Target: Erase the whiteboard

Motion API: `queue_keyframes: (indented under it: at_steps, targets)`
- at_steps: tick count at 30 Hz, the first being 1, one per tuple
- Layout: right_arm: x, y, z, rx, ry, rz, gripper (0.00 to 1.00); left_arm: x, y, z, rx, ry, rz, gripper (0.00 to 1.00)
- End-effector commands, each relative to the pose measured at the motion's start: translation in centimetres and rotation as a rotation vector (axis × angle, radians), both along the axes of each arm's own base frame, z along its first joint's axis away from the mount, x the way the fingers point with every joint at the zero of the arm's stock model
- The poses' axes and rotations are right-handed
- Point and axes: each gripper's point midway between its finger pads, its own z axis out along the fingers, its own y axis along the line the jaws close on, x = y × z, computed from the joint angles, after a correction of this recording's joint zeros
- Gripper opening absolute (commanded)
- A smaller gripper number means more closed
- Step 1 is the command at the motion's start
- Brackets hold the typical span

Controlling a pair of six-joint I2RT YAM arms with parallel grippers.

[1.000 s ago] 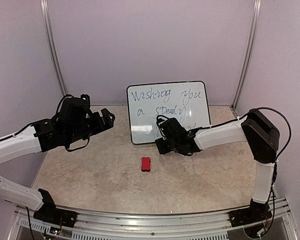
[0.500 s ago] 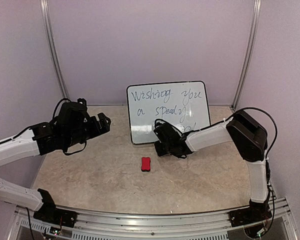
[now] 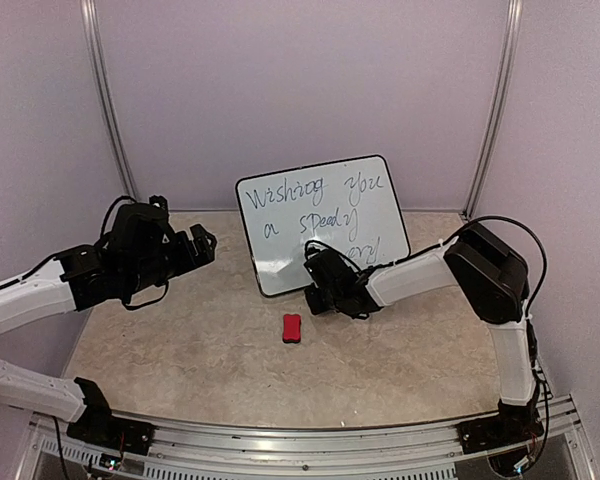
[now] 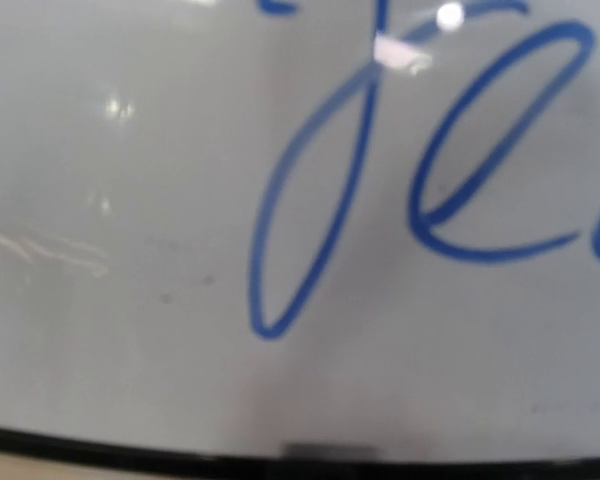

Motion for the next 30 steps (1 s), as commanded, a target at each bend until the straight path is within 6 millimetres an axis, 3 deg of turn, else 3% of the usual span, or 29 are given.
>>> queue_keyframes:
  at_steps: [1,15,20,26,30]
  targets:
    - [-2.7,2.6,1.5,0.008,-0.028,0.112,0.0,0.1,0.7,0.7,0.007,-0.021,0.015,0.99]
    - [-7.8,7.1,2.3,0.019,-0.002,0.208,0.02,0.0,1.1,1.6,-0.005,-0.041,0.024,0.99]
    - [-7.7,6.1,2.9,-0.024,0.005,0.166,0.22,-0.2,1.2,1.3,-0.006,-0.037,0.025,0.99]
    - [-8.5,4.3,5.0,-0.041,0.023,0.146,0.58,-0.3,1.3,1.2,-0.009,-0.039,0.027,0.99]
    - [-9.4,3.5,6.4,-0.037,0.054,0.147,0.69,-0.2,1.5,1.3,-0.006,-0.045,0.033,0.99]
